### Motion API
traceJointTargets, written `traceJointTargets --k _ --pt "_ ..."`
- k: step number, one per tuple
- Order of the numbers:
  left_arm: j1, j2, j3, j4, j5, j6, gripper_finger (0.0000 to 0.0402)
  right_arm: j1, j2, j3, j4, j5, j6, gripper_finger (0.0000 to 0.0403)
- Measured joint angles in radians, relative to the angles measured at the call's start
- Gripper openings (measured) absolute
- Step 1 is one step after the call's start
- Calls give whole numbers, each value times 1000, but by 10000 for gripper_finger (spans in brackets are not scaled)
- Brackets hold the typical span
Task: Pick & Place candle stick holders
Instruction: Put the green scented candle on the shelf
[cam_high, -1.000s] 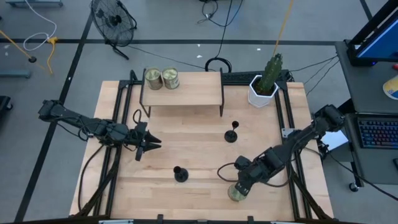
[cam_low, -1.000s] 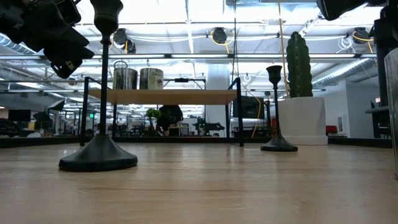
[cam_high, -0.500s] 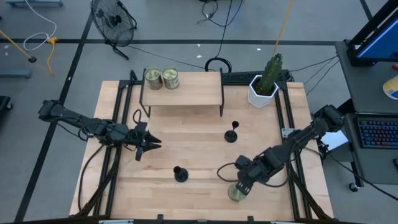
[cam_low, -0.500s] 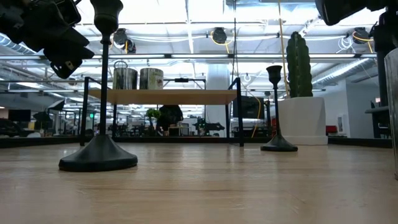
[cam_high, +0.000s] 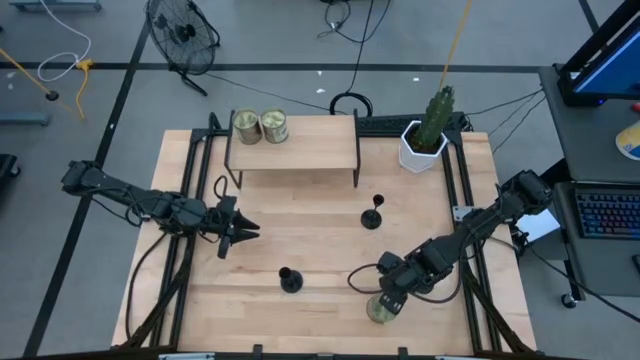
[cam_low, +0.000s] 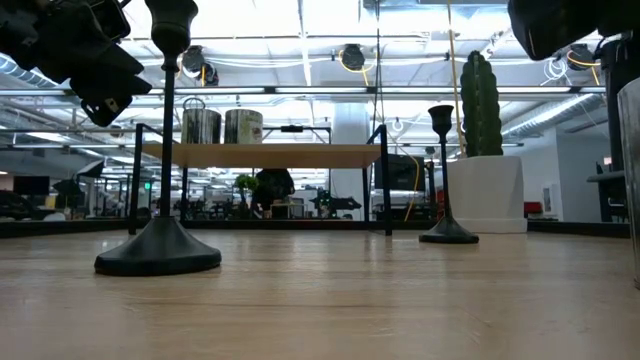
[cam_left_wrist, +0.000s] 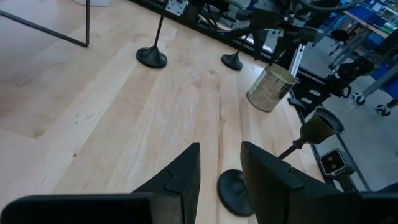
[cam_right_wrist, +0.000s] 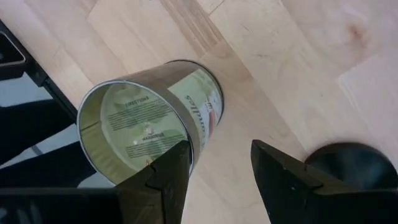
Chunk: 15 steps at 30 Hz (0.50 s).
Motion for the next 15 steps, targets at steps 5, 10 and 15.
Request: traceJointTargets --k 5,10,15 --pt "0 0 0 0 0 -1 120 0 -4 -46 93 -6 -2 164" --pt "0 0 0 0 0 -3 120 0 -3 -70 131 -28 3 166" --pt "0 0 0 0 0 -3 120 0 -4 -72 130 -32 21 162"
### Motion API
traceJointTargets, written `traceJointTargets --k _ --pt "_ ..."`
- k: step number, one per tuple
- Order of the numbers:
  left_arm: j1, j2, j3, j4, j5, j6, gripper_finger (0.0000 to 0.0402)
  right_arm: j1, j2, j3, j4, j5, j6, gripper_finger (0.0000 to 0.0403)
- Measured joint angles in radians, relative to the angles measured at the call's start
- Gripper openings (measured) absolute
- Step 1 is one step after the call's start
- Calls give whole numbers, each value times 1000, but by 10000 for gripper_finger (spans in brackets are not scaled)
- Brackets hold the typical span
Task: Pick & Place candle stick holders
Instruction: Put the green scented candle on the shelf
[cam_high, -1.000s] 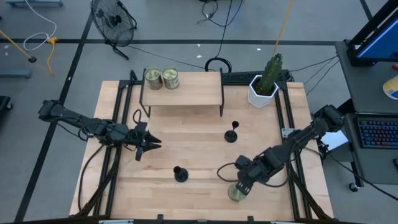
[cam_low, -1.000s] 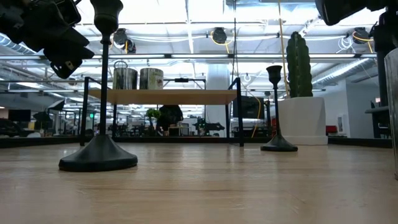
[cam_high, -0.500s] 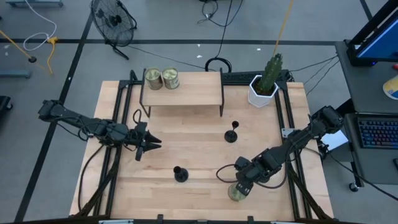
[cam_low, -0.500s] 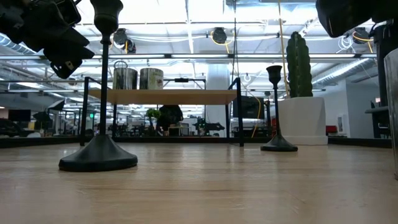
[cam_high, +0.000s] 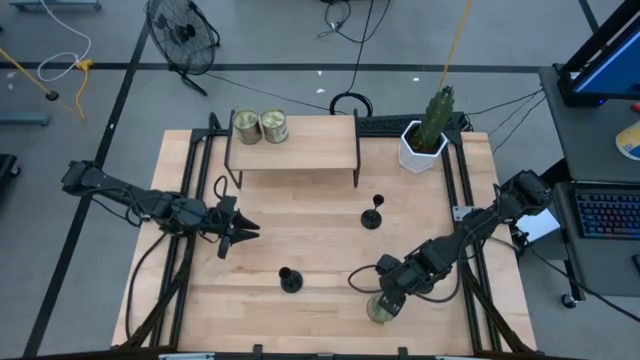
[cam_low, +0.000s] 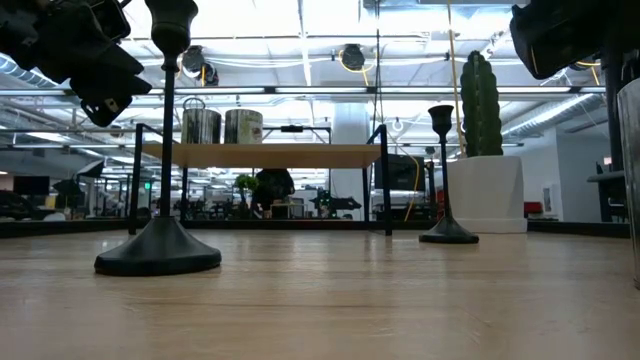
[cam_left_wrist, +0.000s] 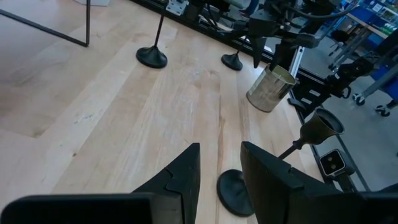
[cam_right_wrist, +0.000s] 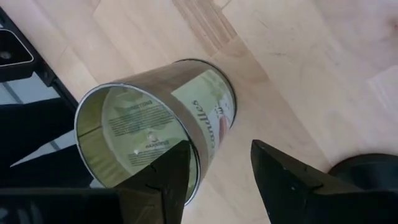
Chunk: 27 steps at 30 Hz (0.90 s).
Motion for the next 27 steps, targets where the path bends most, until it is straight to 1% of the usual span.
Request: traceJointTargets --k 3,14,17,22,27 --pt "0 0 0 0 0 0 120 0 0 0 0 -24 0 162" --pt "0 0 0 0 0 0 120 0 0 0 3 -34 3 159" --pt "0 0 0 0 0 1 120 0 0 0 -2 -45 25 157" --pt "0 0 0 0 0 1 120 0 0 0 -2 -46 41 146" --pt "0 0 0 0 0 1 120 0 0 0 0 -47 48 120"
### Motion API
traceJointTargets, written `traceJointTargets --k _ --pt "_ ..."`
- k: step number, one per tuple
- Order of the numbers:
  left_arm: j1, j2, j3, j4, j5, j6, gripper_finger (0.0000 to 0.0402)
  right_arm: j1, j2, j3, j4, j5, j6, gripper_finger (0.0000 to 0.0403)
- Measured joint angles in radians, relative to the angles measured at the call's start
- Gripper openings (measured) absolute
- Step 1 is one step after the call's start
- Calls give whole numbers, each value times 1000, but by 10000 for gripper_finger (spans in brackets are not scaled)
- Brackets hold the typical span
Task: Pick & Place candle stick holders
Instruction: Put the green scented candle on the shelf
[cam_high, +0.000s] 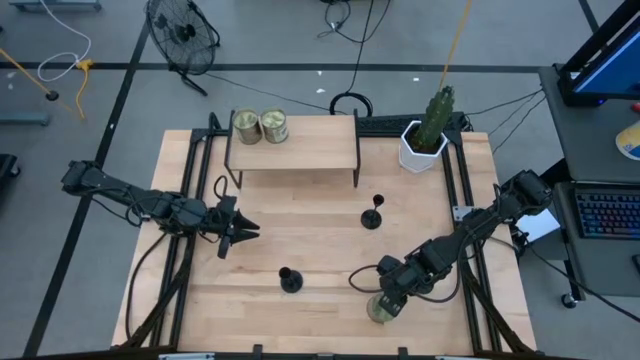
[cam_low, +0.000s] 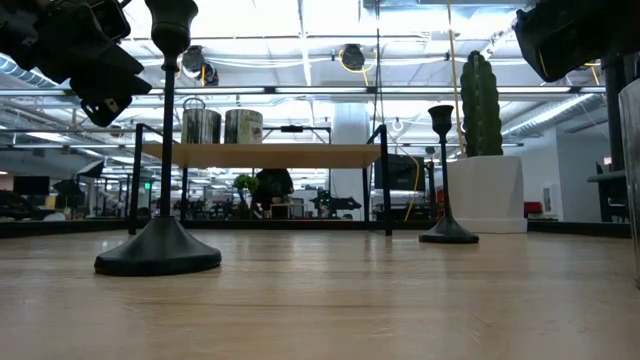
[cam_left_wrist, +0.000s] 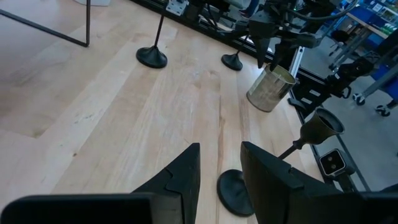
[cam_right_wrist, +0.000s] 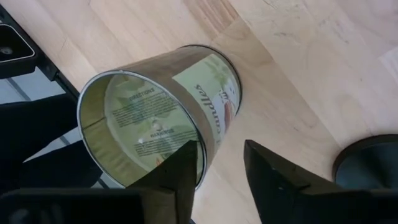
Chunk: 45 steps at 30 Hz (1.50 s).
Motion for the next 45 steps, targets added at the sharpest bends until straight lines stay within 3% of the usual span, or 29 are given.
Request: traceJointTargets --k 12,22,26,36,45 --pt "0 0 0 1 0 -5 120 0 0 0 3 1 0 7" --pt "0 0 0 29 -2 -40 120 -32 -36 2 13 5 -1 2" --pt "0 0 0 57 -2 -78 120 -78 -77 18 4 54 -43 1" --pt "0 0 0 146 0 -144 120 -278 -95 170 -57 194 -340 1" --pt "0 0 1 227 0 -216 120 -413 -92 321 -21 406 -608 0"
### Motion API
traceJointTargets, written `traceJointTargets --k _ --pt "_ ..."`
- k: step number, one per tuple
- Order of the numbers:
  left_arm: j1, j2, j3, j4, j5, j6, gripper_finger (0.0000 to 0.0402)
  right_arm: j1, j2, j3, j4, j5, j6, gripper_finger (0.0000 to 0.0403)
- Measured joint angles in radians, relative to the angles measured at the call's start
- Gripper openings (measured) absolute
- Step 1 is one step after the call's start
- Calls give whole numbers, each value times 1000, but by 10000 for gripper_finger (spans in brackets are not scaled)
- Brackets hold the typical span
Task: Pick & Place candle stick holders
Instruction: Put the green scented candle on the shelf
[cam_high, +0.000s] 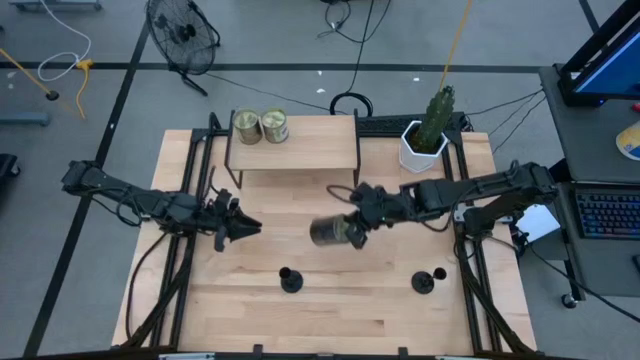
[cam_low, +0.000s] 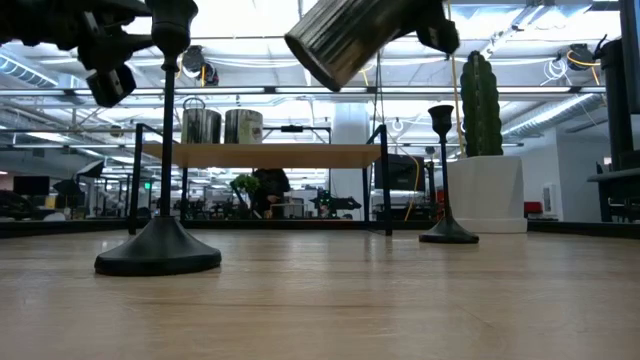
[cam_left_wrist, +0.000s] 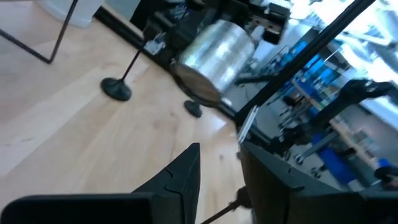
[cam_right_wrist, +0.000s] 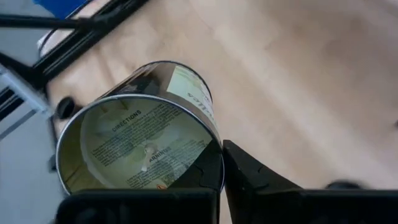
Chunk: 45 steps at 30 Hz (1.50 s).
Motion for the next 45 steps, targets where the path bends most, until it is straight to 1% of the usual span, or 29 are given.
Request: traceJointTargets --k 2,5,10,12,14,18,23,26,28,30,32,35,37,42,45 --pt "0 1 0 27 0 -6 120 -22 0 4 32 -7 -38 0" --pt "0 1 0 83 0 -4 120 -48 2 6 62 -23 -52 0" --pt "0 7 0 134 -1 69 120 -97 46 6 94 -123 -75 0" --pt "0 21 0 157 -1 108 120 -115 65 5 137 -171 -76 0" --pt "0 51 0 188 -1 150 120 -129 81 8 178 -221 -70 0" --pt "-1 132 1 249 1 267 120 -157 124 13 184 -317 -49 0" --pt "-1 242 63 242 -28 386 120 -180 172 70 141 -381 -50 0" --pt "0 303 125 188 -60 460 120 -185 213 104 92 -404 -68 0" --pt "0 346 179 118 -74 503 120 -189 240 125 91 -431 -70 0" --pt "0 381 231 25 -85 527 120 -189 265 145 76 -433 -82 0" --pt "1 410 278 -66 -87 533 120 -189 282 163 80 -436 -89 0" --pt "10 443 331 -155 -87 513 120 -189 291 166 59 -435 -98 0" --pt "17 454 351 -181 -87 491 120 -189 300 166 94 -440 -92 0" --pt "37 474 364 -188 -78 434 122 -189 299 165 96 -456 -92 0" --pt "49 491 365 -179 -52 374 143 -189 299 166 87 -453 -92 0"
